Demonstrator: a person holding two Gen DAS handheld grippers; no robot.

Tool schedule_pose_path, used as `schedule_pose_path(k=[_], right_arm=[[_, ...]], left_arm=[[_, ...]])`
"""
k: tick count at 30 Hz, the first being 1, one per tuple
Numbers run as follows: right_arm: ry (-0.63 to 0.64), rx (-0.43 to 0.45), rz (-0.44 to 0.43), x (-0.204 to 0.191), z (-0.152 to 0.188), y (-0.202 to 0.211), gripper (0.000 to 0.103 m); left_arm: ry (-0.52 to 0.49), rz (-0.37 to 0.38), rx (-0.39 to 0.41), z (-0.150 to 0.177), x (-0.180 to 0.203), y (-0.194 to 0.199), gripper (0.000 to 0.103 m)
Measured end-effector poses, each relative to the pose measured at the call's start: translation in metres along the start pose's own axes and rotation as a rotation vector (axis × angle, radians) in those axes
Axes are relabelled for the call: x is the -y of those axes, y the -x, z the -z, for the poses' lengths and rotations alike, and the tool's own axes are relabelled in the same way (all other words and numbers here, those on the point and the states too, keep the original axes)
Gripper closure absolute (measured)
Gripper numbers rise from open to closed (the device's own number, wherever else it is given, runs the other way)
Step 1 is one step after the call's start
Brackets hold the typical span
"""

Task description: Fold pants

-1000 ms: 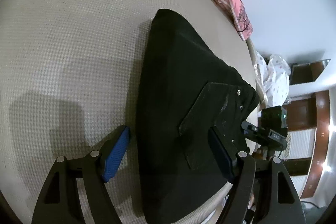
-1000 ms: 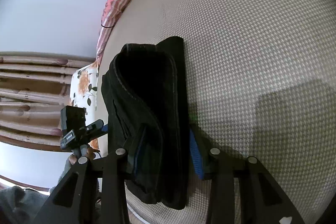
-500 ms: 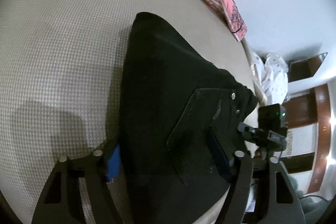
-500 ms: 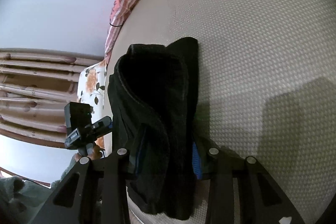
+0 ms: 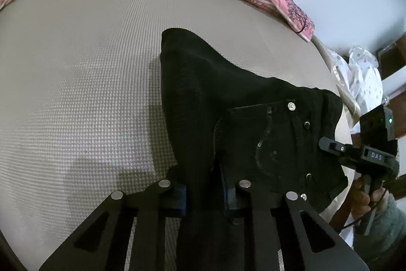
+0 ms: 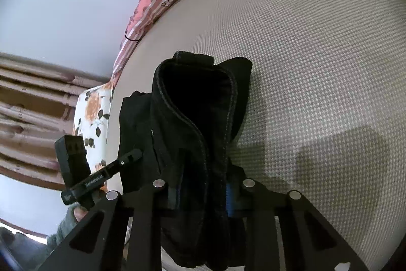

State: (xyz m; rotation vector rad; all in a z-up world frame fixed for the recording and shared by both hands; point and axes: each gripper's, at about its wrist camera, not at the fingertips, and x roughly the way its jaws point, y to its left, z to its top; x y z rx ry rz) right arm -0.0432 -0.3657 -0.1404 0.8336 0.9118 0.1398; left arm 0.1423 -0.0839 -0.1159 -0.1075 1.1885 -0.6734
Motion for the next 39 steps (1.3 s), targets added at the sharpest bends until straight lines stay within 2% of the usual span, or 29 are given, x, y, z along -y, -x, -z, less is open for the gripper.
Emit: schedule_pose_path(k=[9,18,28,35,39], right_arm=[[0.016,0.014,0.006,-0.031,-0.007,-0.006,0.083],[0.066,-0.015,-0.038,-0.066,-0.032,-0.042,0.084],[0.100,-0.031,-0.061,-0.100,-0.091,-0.094,0.084],[0.118,-0.013,-0.065,-0.119,-0.133,-0.118,0.084],[0.123,0.002,-0.048,-0.119,-0.144,-0.129,0.084]], left_arm=[[-0.020,-0.023,0.030,0.000,0.003,0.013,0.087],[-0.003,-0.069,0.088,-0.021,-0.016,0.031,0.087],[-0.010,-0.145,0.164,-0.080,-0.049,0.033,0.087],[-0.015,-0.170,0.208,-0.124,-0.072,0.034,0.087],[-0.016,-0.182,0.213,-0.137,-0.086,0.024,0.087]])
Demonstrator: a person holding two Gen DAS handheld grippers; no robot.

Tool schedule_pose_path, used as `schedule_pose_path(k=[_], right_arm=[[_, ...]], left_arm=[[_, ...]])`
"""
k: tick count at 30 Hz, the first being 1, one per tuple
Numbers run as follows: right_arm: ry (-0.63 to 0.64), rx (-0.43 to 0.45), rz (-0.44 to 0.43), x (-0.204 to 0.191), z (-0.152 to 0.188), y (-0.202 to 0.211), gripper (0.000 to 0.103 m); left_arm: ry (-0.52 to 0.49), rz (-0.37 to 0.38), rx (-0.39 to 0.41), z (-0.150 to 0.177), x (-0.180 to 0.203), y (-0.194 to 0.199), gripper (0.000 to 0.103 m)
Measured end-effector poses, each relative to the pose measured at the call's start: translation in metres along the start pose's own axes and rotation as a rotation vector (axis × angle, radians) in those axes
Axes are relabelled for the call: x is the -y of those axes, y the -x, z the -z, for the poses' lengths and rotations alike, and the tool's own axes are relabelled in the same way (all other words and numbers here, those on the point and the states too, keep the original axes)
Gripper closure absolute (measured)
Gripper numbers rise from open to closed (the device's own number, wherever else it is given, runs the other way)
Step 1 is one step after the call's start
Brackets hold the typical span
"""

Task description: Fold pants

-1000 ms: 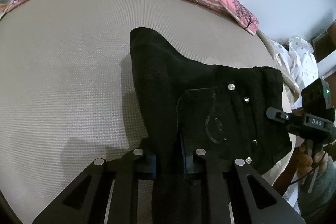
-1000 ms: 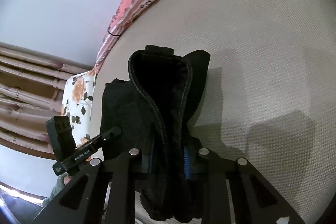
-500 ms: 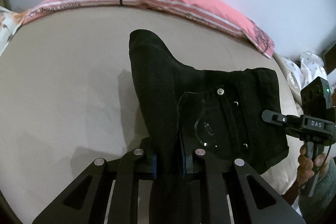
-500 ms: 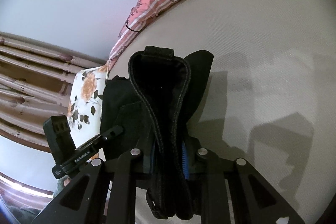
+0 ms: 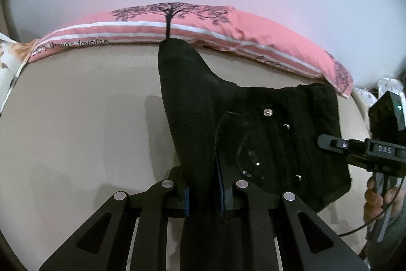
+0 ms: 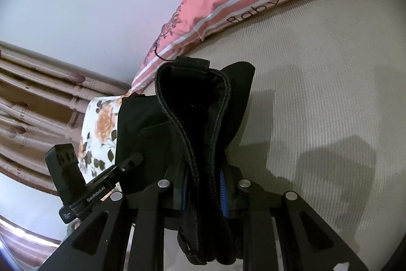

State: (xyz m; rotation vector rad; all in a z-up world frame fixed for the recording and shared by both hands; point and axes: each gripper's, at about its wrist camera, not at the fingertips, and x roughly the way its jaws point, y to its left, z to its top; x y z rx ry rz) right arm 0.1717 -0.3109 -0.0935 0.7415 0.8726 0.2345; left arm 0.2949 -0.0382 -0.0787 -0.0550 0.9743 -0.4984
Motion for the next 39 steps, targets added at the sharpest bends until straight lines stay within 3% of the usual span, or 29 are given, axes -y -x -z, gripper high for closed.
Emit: schedule_pose_path(k=[2,5,8,10,16,22,26,28,39], right_arm=[[0.001,0.009,0.061,0.005,-0.001,-0.008,0.082],[0.079,0.021,0.247,0.008,0.006,-0.021,0.067],[0.171,0.037,0.326,0.002,0.016,-0.023,0.054],[0.194,0.032,0.352,0.000,0.020,-0.024,0.053],[0.124,0.046,0.332,0.008,0.033,-0.013,0.049],[0.147,0.084,0.375,-0.018,0.062,0.011,0.048],[0.245,0.117,0.460,-0.045,0.086,0.025,0.048],[0.287,0.135,0.479,-0.057,0.100,0.031,0.047],[0.351,0.161,0.508,-0.094,0.162,0.039,0.037]], left_arm=[[0.015,-0.011,-0.040,0.003,-0.009,-0.016,0.085],[0.058,-0.038,-0.069,0.016,-0.024,-0.034,0.066],[0.053,-0.046,-0.030,0.027,-0.028,-0.034,0.056],[0.034,-0.080,-0.017,0.032,-0.028,-0.033,0.045],[0.039,-0.147,0.008,0.055,-0.021,-0.014,0.043],[0.042,-0.268,0.035,0.091,-0.008,0.022,0.042],[0.058,-0.290,0.052,0.114,0.001,0.048,0.041],[0.068,-0.293,0.061,0.124,0.006,0.061,0.034],[0.104,-0.321,0.101,0.170,0.029,0.108,0.032]])
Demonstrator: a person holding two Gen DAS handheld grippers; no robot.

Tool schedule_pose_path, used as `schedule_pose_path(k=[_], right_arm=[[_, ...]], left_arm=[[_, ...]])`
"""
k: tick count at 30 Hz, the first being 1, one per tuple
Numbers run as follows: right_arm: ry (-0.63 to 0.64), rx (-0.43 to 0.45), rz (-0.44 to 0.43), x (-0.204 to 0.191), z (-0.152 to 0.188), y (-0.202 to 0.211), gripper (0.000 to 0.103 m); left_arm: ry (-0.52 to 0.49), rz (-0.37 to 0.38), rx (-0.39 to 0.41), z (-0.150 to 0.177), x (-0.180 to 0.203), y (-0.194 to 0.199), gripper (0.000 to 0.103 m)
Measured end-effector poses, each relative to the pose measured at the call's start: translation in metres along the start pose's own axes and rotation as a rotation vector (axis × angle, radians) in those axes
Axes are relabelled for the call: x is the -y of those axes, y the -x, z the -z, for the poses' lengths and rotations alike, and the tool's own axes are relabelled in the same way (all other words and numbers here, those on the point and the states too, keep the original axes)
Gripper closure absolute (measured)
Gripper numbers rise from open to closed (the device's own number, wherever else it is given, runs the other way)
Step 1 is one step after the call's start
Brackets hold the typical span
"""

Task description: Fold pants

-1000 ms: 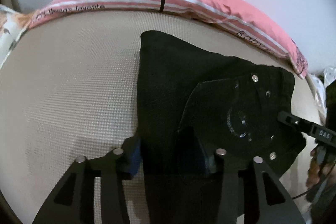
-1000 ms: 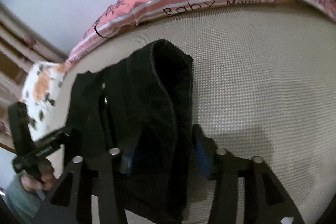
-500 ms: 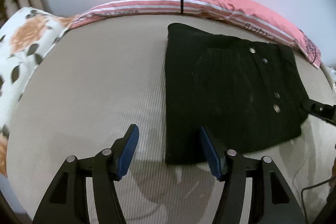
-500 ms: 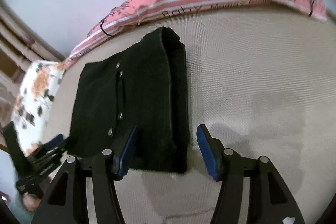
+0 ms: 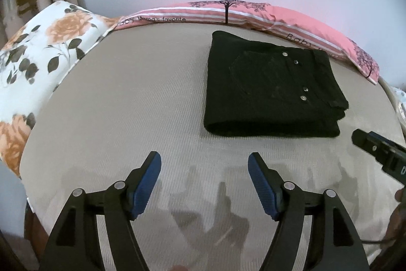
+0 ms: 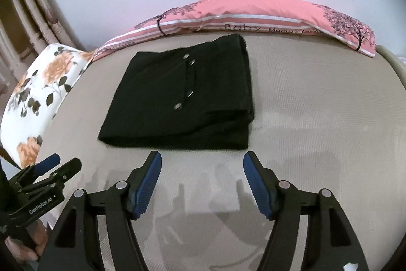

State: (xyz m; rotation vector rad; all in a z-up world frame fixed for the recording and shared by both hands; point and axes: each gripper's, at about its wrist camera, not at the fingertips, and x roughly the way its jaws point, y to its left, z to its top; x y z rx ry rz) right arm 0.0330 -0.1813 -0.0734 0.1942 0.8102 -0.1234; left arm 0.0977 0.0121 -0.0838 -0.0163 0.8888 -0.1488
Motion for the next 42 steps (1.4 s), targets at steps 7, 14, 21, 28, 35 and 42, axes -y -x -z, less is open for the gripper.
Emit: schedule_pose_path(k=[7,14,21,28,35,42], right_arm=[[0.054,0.049,0.037,-0.017,0.020,0.020,0.033],[0.089,0.050,0.057,-0.026,0.032,0.026,0.030],[0.096,0.050,0.064,-0.030,0.036,0.028,0.027],[0.093,0.034,0.062,-0.030,0.038,0.026,0.027],[0.098,0.027,0.065,-0.033,0.040,0.024,0.027],[0.105,0.018,0.065,-0.034,0.040,0.022,0.026]], left_arm=[[-0.010,-0.009,0.038,0.012,0.010,0.021,0.031],[-0.027,-0.022,0.070,0.017,0.017,0.032,0.031],[-0.039,-0.029,0.080,0.020,0.020,0.034,0.031],[-0.045,-0.026,0.077,0.024,0.023,0.033,0.031],[-0.047,-0.029,0.072,0.027,0.024,0.029,0.031],[-0.053,-0.033,0.078,0.027,0.025,0.029,0.032]])
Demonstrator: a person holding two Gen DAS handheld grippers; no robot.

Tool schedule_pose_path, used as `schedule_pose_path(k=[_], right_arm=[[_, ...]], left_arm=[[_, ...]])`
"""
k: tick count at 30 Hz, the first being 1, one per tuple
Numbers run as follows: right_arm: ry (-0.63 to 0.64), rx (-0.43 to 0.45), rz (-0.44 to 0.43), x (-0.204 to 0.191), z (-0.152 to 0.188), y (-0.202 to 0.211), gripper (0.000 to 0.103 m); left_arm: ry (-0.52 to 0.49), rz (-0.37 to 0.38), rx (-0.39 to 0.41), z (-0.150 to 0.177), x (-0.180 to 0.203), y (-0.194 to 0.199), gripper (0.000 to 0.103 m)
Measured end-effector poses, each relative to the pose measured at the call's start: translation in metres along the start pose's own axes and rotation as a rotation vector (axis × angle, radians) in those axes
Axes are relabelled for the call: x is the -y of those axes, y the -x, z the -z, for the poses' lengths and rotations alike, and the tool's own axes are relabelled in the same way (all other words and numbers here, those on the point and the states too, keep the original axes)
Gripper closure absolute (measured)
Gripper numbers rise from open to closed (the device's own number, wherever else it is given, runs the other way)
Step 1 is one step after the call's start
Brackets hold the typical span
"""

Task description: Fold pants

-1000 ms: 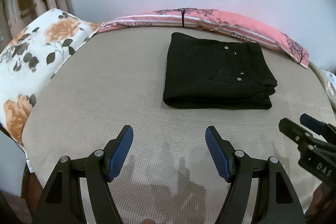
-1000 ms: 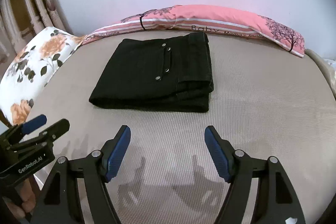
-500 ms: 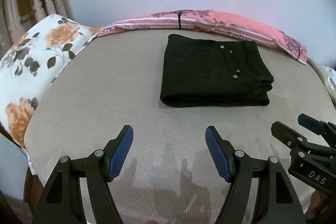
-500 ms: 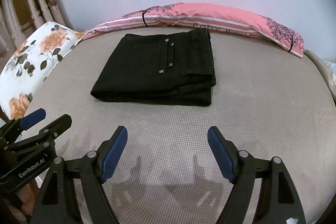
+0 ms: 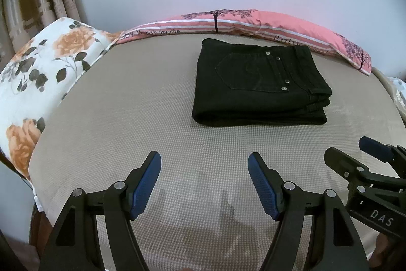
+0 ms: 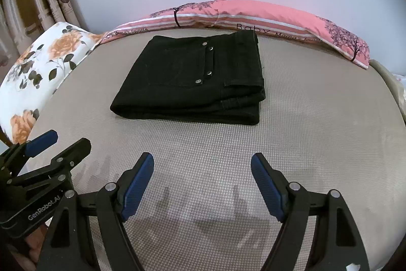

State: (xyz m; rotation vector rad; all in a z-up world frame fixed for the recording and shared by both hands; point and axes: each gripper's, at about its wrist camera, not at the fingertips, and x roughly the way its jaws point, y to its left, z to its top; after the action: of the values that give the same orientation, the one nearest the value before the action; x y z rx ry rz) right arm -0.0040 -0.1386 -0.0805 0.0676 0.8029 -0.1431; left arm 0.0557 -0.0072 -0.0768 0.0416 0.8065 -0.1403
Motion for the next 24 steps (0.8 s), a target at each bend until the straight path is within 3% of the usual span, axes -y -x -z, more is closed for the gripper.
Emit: schedule_pose_path(k=[24], right_arm=[[-0.008,-0.025,0.001,0.0022,0.0033,-0.0080,0.026]], left_arm=[[-0.023,0.005,-0.022,0.0013,0.0022,-0.0079,0.032]])
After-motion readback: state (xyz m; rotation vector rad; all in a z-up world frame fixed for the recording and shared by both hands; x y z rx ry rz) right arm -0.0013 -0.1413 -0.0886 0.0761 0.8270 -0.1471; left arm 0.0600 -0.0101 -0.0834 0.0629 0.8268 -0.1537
